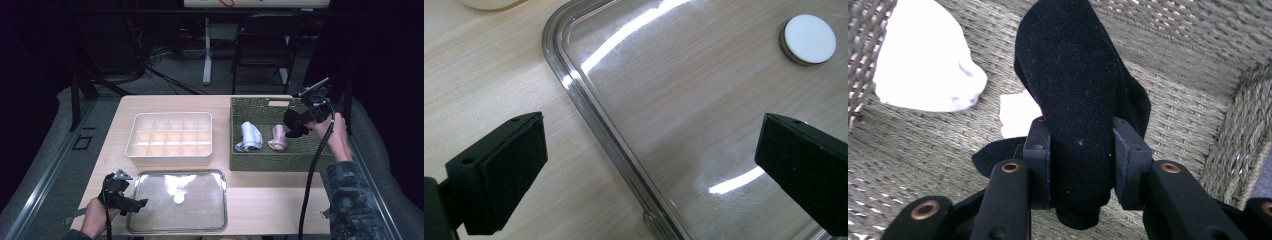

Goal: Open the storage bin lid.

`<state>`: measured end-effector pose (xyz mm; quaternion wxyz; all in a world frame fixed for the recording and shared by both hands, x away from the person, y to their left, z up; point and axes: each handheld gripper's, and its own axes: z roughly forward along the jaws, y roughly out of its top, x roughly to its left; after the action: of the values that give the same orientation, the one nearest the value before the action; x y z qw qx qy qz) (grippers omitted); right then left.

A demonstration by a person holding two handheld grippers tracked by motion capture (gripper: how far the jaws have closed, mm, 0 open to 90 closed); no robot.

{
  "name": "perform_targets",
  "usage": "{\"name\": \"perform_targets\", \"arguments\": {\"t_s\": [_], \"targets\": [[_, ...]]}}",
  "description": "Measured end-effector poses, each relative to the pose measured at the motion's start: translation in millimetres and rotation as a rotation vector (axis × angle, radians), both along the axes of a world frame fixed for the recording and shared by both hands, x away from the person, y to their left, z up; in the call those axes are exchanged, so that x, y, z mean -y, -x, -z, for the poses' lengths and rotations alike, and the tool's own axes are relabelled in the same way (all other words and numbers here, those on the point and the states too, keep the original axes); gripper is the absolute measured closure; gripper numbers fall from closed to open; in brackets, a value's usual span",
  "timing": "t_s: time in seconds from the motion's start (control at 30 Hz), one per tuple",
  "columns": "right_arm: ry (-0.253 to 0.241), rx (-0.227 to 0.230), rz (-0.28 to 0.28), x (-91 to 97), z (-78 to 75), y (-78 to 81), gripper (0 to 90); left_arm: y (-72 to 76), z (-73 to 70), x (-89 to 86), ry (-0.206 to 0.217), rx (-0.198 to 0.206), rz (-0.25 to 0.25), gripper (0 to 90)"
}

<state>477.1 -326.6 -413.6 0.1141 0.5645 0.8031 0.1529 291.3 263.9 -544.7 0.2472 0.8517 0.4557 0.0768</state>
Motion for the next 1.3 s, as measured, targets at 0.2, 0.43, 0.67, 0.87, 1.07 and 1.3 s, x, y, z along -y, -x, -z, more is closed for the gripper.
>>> {"name": "perform_targets", "arguments": {"t_s": [0.2, 0.43, 0.67, 0.87, 1.07, 1.3], "targets": [[-0.023, 0.005, -0.024, -8.4, -7.1, 0.8, 66.0, 0.1, -0.1, -0.3, 0.000, -0.002, -0.009, 0.2], [-0.035, 0.009, -0.051, -20.9, -10.7, 3.9, 66.0, 0.7, -0.7, -1.4, -0.002, 0.006, -0.008, 0.1], [-0.055, 0.016, -0.081, -31.7, -12.9, 8.3, 66.0, 1.0, -1.1, -1.8, -0.003, 0.007, -0.007, 0.2], [-0.056, 0.038, -0.127, -46.6, -15.2, 15.6, 66.0, 1.5, -1.4, -2.0, -0.001, 0.012, -0.010, 0.2], [-0.056, 0.062, -0.177, -62.2, -21.0, 20.5, 66.2, 1.1, -1.1, -1.7, -0.002, 0.008, -0.006, 0.1], [-0.072, 0.075, -0.239, -83.2, -28.8, 25.5, 66.2, 0.5, -0.8, -1.4, 0.001, 0.003, 0.001, 0.1]]}}
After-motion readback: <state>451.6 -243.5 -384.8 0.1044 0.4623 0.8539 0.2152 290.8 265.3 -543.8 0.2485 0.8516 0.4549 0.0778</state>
